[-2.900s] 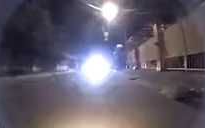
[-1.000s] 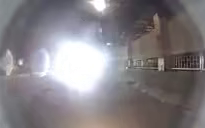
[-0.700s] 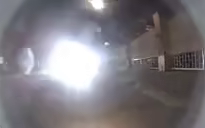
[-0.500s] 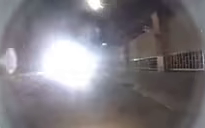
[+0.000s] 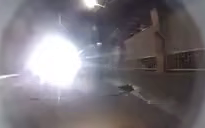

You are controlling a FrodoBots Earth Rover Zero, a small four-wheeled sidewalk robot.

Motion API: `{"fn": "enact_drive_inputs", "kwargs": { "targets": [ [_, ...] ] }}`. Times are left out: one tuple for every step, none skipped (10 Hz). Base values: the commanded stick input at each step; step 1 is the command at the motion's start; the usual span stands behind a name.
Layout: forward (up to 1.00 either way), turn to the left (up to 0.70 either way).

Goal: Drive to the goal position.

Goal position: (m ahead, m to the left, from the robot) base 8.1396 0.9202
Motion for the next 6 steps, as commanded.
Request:
{"fn": "enact_drive_inputs", "kwargs": {
  "targets": [
    [0.7,0.0],
    [0.7,0.0],
    [0.7,0.0],
    [0.7,0.0],
    [0.7,0.0],
    [0.7,0.0]
  ]
}}
